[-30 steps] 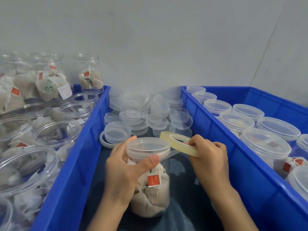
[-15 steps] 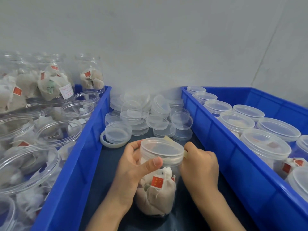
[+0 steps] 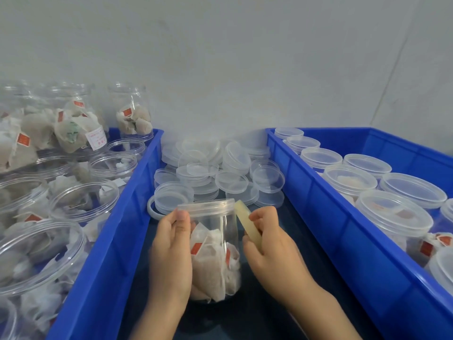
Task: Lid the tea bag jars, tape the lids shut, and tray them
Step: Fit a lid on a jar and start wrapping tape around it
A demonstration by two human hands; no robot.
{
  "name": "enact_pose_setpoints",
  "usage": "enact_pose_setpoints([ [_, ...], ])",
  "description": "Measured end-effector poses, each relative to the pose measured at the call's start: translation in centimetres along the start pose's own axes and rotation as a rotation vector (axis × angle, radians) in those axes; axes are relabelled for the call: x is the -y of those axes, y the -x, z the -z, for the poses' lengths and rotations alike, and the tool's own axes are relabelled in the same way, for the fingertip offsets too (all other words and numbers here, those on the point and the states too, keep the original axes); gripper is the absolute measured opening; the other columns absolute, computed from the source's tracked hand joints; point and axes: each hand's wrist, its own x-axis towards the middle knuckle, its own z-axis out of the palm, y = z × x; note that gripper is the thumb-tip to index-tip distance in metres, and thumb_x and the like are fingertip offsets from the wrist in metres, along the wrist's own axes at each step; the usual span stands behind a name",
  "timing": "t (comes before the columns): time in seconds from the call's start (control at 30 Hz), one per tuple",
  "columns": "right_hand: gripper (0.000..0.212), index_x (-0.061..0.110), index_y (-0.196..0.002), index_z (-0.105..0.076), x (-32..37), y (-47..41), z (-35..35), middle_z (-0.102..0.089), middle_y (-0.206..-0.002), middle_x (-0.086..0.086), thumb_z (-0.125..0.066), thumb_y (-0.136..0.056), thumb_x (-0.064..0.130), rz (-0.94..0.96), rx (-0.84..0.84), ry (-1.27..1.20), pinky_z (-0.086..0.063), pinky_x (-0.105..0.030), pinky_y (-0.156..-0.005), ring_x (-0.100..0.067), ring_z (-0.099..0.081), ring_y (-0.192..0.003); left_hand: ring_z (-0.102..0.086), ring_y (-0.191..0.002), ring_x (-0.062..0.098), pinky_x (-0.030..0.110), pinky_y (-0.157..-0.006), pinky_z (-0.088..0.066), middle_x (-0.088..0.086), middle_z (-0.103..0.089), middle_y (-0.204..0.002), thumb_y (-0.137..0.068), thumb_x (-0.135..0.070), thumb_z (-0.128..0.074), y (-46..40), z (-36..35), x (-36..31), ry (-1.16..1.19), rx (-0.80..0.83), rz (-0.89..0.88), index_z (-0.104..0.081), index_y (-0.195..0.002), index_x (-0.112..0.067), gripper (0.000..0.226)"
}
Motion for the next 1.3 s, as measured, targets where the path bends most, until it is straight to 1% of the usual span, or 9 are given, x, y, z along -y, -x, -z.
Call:
enact_pose_setpoints([
  [0.17,0.038,0.039,-0.106,-0.032,0.4,0.1,0.4,-0.059,-0.094,0.01,-0.057,-0.081,0.026,0.01,0.11,-0.14,-0.05,-0.041,-0.076,-0.012,-0.059,-0.084,-0.061,-0.1,0.005,0.027,-0.081,-0.047,-0.011,-0.06,-0.112,-0.033,-0.062,-0.079,-0.2,-0.3,-0.1,-0.025,0.067,0.084,-0.048,-0.12,-0.024,0.1],
  [0.27,0.041,0.041,-0.108,-0.036,0.2,0.0,0.6,-0.058,-0.099,0.014,-0.058,-0.08,0.021,0.013,0.162,-0.212,-0.052,-0.036,-0.078,-0.007,-0.059,-0.089,-0.061,-0.098,0.003,0.029,-0.081,-0.05,-0.011,-0.059,-0.114,-0.04,-0.058,-0.085,-0.3,-0.4,0.0,-0.014,0.035,0.092,-0.048,-0.12,-0.024,0.095],
  [0.4,0.029,0.036,-0.093,-0.057,-1.0,-0.4,1.4,-0.061,-0.081,0.017,-0.064,-0.079,0.012,0.051,-0.116,-0.17,-0.048,-0.022,-0.061,-0.004,-0.058,-0.073,-0.067,-0.092,0.006,0.037,-0.085,-0.053,-0.009,-0.068,-0.104,-0.046,-0.039,-0.08,-0.2,-0.2,0.0,0.019,0.065,0.072,-0.056,-0.114,-0.024,0.073],
  [0.57,0.016,0.023,-0.072,-0.061,-3.0,-1.1,3.1,-0.056,-0.065,0.011,-0.07,-0.075,0.009,0.002,-0.34,0.049,-0.048,-0.034,-0.054,-0.01,-0.053,-0.06,-0.07,-0.091,0.02,0.037,-0.078,-0.054,0.002,-0.073,-0.098,-0.037,-0.035,-0.084,0.8,-0.4,-0.8,0.176,0.326,0.104,-0.064,-0.106,-0.017,0.073],
  [0.87,0.016,0.025,-0.072,-0.06,-3.8,-1.6,3.2,-0.061,-0.069,0.01,-0.068,-0.073,0.011,-0.165,-0.291,0.041,-0.053,-0.042,-0.062,-0.013,-0.057,-0.066,-0.063,-0.108,0.027,0.032,-0.089,-0.052,0.013,-0.068,-0.112,-0.04,-0.047,-0.088,1.3,-0.2,-1.6,0.261,0.752,0.032,-0.062,-0.115,-0.009,0.088],
  [1.0,0.016,0.025,-0.071,-0.057,-2.7,-1.2,2.0,-0.06,-0.075,0.014,-0.072,-0.07,0.023,-0.104,-0.195,-0.094,-0.05,-0.032,-0.058,-0.008,-0.055,-0.064,-0.056,-0.118,0.024,0.023,-0.092,-0.046,0.012,-0.062,-0.123,-0.061,-0.042,-0.082,1.6,-0.1,-2.4,0.274,0.973,-0.05,-0.06,-0.12,-0.015,0.068],
  [1.13,0.02,0.024,-0.069,-0.057,-2.3,-0.9,1.6,-0.056,-0.07,0.01,-0.077,-0.067,0.02,0.023,-0.186,0.0,-0.044,-0.027,-0.057,-0.007,-0.053,-0.069,-0.05,-0.124,0.028,0.028,-0.093,-0.044,0.003,-0.065,-0.102,-0.021,-0.07,-0.082,0.3,-1.2,-1.2,0.059,0.828,-0.032,-0.061,-0.103,-0.019,0.099],
  [1.23,0.018,0.016,-0.071,-0.062,-2.0,-0.7,2.0,-0.057,-0.069,0.005,-0.078,-0.068,0.009,0.071,-0.274,-0.011,-0.046,-0.037,-0.057,-0.012,-0.053,-0.064,-0.044,-0.127,0.002,0.017,-0.101,-0.036,-0.019,-0.055,-0.126,-0.036,-0.096,-0.048,0.4,-1.5,-0.5,-0.13,0.748,-0.166,-0.041,-0.134,-0.041,0.112],
  [1.3,0.014,0.012,-0.071,-0.062,-1.8,-0.7,2.2,-0.056,-0.069,0.004,-0.076,-0.072,0.008,0.055,-0.322,0.022,-0.046,-0.04,-0.056,-0.017,-0.053,-0.064,-0.048,-0.115,-0.012,0.014,-0.094,-0.042,-0.027,-0.052,-0.125,-0.036,-0.1,-0.037,0.9,-0.3,-0.7,-0.194,0.567,-0.163,-0.025,-0.133,-0.053,0.108],
])
